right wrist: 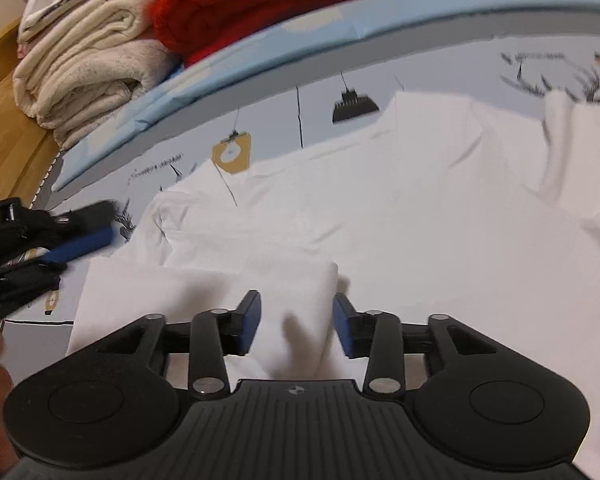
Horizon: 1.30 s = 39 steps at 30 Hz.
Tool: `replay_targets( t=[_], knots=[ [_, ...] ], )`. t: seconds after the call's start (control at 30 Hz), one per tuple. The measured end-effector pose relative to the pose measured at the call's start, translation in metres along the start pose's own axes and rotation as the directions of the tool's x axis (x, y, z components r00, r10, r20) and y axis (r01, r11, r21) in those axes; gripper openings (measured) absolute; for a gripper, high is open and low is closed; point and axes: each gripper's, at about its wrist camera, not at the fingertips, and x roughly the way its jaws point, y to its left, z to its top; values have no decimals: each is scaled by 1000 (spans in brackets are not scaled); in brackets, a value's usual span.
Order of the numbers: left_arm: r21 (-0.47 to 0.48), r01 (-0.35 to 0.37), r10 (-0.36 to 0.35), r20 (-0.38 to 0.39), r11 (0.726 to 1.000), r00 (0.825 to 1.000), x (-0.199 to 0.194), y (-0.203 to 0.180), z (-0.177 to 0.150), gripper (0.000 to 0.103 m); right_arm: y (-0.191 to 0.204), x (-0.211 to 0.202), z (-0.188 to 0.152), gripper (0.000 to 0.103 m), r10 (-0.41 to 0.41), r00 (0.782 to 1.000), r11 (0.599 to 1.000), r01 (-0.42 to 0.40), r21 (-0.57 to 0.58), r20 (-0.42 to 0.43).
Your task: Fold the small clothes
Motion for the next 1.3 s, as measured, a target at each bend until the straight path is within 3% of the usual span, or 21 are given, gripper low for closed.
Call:
replay_targets(
  t=[0.1,0.2,0.33,0.43,0.53,0.63,0.67,0.7,0.73,0.83,0.9,1.0,1.07,1.1,1.13,1.2,1.27,1.3],
  knots=[
    [-124,-82,89,47,989,995,-12,34,15,22,-2,12,-4,45,-5,999,999,7,36,-50],
    [-169,-140,155,74,976,985,-18,53,26,22,4,20,-9,45,-12,997,1000,14,26,-75],
    [-198,-162,179,70,967,981,-19,66,37,22,36,18,-18,45,-35,999,984,28,-178,-35],
    [-213,-181,199,68,960,978,-22,75,43,22,60,26,-35,45,-30,999,931,15,-365,-35],
    [-245,-200,223,68,949,973,-33,84,43,22,64,46,-51,46,-85,993,900,39,-434,-86],
    [-284,-201,230,74,938,970,-37,91,42,22,71,50,-57,44,-112,993,861,74,-502,-47],
    [-284,-203,233,78,937,969,-38,91,43,22,73,48,-58,33,-119,992,851,81,-518,-40],
    [-281,-205,236,81,938,968,-39,91,43,22,73,46,-56,13,-118,993,849,85,-522,-30],
    [-278,-206,237,83,938,968,-40,91,44,22,72,42,-54,7,-114,993,851,89,-518,-17],
    [-272,-204,234,81,940,969,-38,89,44,22,58,21,-36,5,-75,992,898,110,-426,98],
    [-266,-205,234,79,942,969,-36,87,43,22,41,-5,-18,4,-28,977,946,95,-311,213],
    [-244,-195,219,74,950,973,-30,81,42,22,2,-50,7,4,12,903,993,40,-112,430],
    [-216,-187,205,63,958,977,-25,75,40,22,-30,-69,18,4,-49,851,998,57,0,524],
    [-205,-184,199,55,961,978,-21,72,39,22,-45,-72,22,4,-97,839,995,81,54,535],
    [-196,-180,193,45,964,980,-18,70,37,22,-62,-72,25,4,-150,840,988,103,119,522],
    [-177,-169,175,20,970,984,-11,66,33,22,-100,-68,29,4,-242,861,954,127,272,448],
    [-156,-152,152,-14,976,988,-2,59,29,22,-129,-66,28,4,-281,876,922,132,365,393],
    [-140,-145,141,-36,979,989,3,56,26,27,-135,-67,28,4,-283,879,916,129,379,385]
  ],
)
